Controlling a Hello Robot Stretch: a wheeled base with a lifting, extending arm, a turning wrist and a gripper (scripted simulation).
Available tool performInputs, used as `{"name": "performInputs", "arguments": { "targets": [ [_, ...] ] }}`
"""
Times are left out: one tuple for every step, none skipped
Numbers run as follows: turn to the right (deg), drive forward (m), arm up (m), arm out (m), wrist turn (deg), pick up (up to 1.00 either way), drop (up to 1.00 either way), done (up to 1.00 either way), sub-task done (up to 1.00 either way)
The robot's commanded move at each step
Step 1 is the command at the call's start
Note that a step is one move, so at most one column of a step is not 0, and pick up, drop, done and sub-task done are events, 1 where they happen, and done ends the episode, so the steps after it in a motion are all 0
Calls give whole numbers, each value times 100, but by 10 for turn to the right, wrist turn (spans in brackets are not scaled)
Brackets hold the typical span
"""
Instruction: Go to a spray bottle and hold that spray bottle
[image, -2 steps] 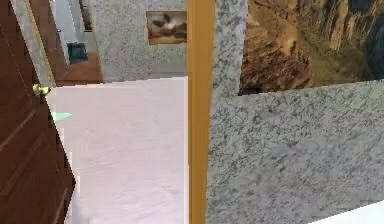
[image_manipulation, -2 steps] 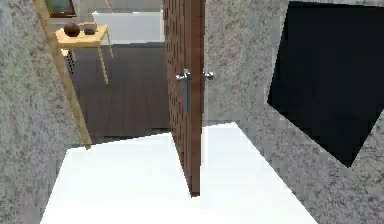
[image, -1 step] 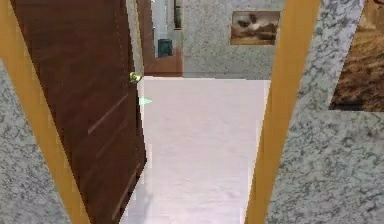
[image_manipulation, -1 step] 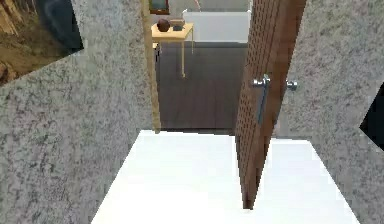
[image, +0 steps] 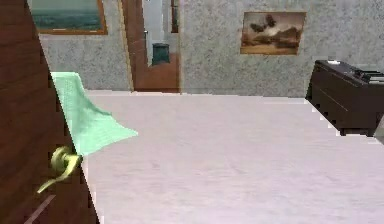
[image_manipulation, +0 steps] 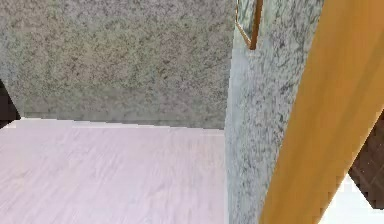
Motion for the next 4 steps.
{"name": "performInputs", "arguments": {
  "targets": [
    [-300, 0, 0, 0, 0, 0, 0, 0, 0],
    [0, 5, 0, 0, 0, 0, 0, 0, 0],
    [300, 0, 0, 0, 0, 0, 0, 0, 0],
    [0, 75, 0, 0, 0, 0, 0, 0, 0]
  ]
}}
